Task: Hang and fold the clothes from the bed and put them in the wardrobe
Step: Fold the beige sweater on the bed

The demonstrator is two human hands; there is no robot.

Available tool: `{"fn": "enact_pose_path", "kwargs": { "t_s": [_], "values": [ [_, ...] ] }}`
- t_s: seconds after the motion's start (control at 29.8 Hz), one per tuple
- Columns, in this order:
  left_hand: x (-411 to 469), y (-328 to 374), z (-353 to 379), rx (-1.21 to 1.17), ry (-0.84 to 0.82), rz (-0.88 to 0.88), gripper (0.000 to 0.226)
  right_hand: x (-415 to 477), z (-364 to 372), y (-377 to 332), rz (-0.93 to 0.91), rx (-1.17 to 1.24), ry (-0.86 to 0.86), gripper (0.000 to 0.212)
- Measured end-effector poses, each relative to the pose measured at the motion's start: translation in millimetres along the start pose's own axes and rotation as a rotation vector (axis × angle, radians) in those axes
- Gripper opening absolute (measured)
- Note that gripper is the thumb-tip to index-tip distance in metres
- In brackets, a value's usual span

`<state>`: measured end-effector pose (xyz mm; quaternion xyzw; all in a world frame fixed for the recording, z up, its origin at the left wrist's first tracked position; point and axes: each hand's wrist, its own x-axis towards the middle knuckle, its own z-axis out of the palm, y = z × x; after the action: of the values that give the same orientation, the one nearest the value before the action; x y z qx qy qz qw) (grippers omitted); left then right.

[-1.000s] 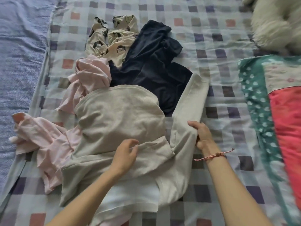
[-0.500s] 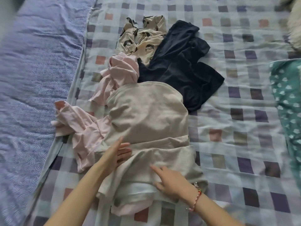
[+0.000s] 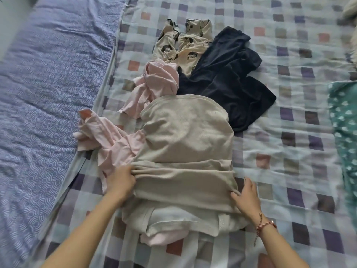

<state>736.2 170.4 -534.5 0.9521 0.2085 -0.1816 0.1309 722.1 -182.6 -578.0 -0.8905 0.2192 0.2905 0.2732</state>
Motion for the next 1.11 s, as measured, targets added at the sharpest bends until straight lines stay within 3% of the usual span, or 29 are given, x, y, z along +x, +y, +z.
{"fn": "enact_pose_path", "kwargs": {
  "t_s": [0.07, 0.1, 0.2, 0.27, 0.37, 0.44, 0.54, 0.64, 0.71, 0.84, 0.91, 1.01, 1.11],
  "values": [
    [11, -20, -10, -0.101, 0.164, -0.105, 0.026, 0, -2, 8, 0.051, 0.211, -0.089, 0.058],
    [11, -28, -11, -0.203, 0.133, -0.145, 0.033, -2, -2, 8, 0.057, 0.308, -0.133, 0.046],
    [-7, -42, -1, -0.653, -0.216, -0.243, 0.057, -10, 5, 5, 0.018, 0.388, -0.181, 0.030],
    [-16, -55, 7, -0.649, -0.319, -0.208, 0.061, -10, 11, 3, -0.028, 0.278, -0.122, 0.025],
    [-13, -62, 5, -0.524, -0.249, -0.139, 0.019, -1, 4, 5, 0.094, 0.325, 0.052, 0.036],
    [-5, -62, 1, -0.463, -0.190, -0.091, 0.025, 2, -5, 10, 0.201, 0.415, 0.120, 0.038],
    [-7, -51, -4, -0.537, -0.172, -0.177, 0.021, 0, -6, 16, 0.242, 0.481, 0.001, 0.036],
    [-23, -41, 8, -0.710, -0.168, -0.310, 0.004, -14, -4, 12, 0.262, 0.556, -0.144, 0.023],
    [-35, -34, 21, -0.773, -0.198, -0.373, 0.031, -19, -1, 14, 0.240, 0.582, -0.182, 0.020],
    [-47, -34, 28, -0.623, -0.279, -0.547, 0.095, -25, -1, 13, 0.291, 0.697, -0.256, 0.021],
    [-48, -41, 27, -0.638, -0.324, -0.533, 0.110, -26, -4, 10, 0.350, 0.808, -0.285, 0.025],
    [-48, -47, 19, -0.680, -0.285, -0.499, 0.089, -26, -12, 5, 0.369, 0.944, -0.313, 0.025],
    [-52, -40, 4, -0.823, -0.248, -0.450, 0.033, -27, -23, 0, 0.365, 1.036, -0.330, 0.020]
  ]
}}
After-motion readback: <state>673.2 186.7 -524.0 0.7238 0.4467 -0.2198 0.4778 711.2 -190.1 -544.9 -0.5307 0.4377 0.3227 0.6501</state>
